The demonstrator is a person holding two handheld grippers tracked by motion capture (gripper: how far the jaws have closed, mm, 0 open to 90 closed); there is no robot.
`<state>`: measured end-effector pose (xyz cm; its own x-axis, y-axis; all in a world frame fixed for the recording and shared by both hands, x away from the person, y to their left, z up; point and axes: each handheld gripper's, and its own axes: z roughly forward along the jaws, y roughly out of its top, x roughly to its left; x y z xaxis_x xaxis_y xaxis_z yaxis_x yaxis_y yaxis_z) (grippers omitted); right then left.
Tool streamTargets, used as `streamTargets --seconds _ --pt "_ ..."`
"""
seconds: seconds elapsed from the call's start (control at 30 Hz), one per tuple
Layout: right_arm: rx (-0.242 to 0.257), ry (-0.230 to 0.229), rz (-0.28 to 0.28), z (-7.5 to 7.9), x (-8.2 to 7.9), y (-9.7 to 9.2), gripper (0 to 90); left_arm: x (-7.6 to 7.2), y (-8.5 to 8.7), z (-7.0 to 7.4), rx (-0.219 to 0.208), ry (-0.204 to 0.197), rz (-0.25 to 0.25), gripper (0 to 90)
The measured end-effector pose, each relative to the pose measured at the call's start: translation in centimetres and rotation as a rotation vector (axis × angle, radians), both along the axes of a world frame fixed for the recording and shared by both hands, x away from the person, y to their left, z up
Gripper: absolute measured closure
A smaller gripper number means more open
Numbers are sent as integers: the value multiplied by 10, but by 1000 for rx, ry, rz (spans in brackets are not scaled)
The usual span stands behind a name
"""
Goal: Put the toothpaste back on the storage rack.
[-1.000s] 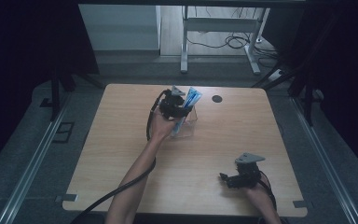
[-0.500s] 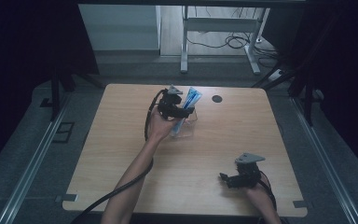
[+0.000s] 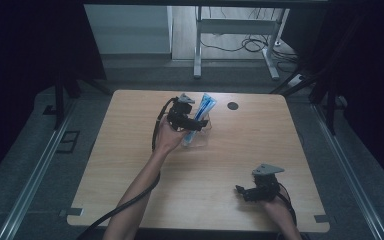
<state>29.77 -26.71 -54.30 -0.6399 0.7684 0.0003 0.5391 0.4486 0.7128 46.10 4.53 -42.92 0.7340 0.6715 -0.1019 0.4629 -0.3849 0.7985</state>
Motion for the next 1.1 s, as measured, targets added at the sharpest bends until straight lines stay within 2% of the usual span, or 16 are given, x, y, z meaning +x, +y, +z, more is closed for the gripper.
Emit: streamTargets --seconds 0.13,0.47,1.1 --pt "0 0 0 0 0 0 61 -3 2 2 -13 -1 -11 132" --pt "-1 0 0 0 0 0 61 -14 3 4 -7 -20 -36 129" --pt "-1 0 -1 0 0 0 61 -29 11 2 -12 -28 -42 127"
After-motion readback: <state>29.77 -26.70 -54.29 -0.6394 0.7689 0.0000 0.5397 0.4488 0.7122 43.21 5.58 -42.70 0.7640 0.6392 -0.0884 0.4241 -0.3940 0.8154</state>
